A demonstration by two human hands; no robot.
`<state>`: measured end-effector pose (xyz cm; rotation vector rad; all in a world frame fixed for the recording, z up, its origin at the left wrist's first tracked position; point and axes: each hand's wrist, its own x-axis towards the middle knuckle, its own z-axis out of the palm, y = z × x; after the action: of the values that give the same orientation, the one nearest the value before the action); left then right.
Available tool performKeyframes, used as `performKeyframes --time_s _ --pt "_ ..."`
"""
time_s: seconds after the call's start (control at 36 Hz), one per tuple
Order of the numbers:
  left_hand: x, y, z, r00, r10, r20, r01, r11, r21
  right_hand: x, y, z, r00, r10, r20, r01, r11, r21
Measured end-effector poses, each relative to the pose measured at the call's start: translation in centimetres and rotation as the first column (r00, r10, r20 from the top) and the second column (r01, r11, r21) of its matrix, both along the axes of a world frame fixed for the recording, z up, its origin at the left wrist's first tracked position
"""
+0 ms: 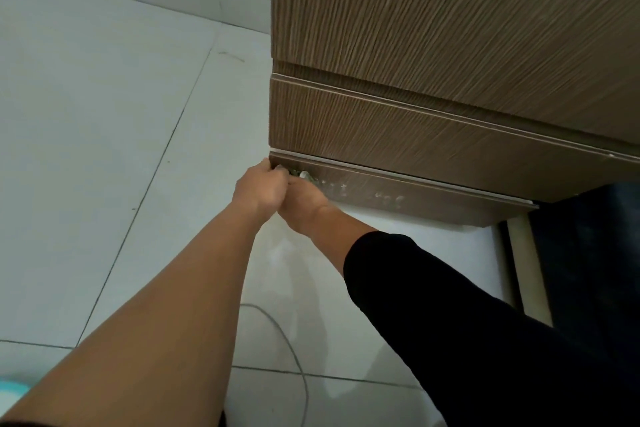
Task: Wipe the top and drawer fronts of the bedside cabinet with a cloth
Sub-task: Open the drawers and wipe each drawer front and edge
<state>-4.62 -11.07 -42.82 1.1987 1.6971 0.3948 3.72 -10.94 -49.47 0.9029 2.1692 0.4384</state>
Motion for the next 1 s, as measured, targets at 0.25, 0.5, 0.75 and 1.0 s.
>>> performKeyframes --time_s 0.25,0.5,0.75,1.0 --pt "0.6 -0.3 -0.3 0.996 -0.083 -0.020 0.082 0.997 -0.005 6.2 -2.3 0.1 1.000 0.011 0.023 -0.009 0.996 -0.090" --pt "2.3 -0.8 -0.5 0.995 -0.094 -0.032 0.092 0.993 -0.080 9.8 -3.4 -0.4 0.995 -0.099 -0.018 0.095 0.982 -0.161" --pt "5.1 -0.9 -0.8 1.000 -0.002 0.012 0.003 0.996 -0.093 13.4 -4.5 0.3 0.992 -0.112 -0.060 0.100 0.979 -0.175" --pt "8.1 -1.8 -0.8 1.000 0.004 -0.005 -0.005 0.993 -0.114 17.0 -5.9 1.0 0.968 -0.226 -0.107 0.200 0.957 -0.208"
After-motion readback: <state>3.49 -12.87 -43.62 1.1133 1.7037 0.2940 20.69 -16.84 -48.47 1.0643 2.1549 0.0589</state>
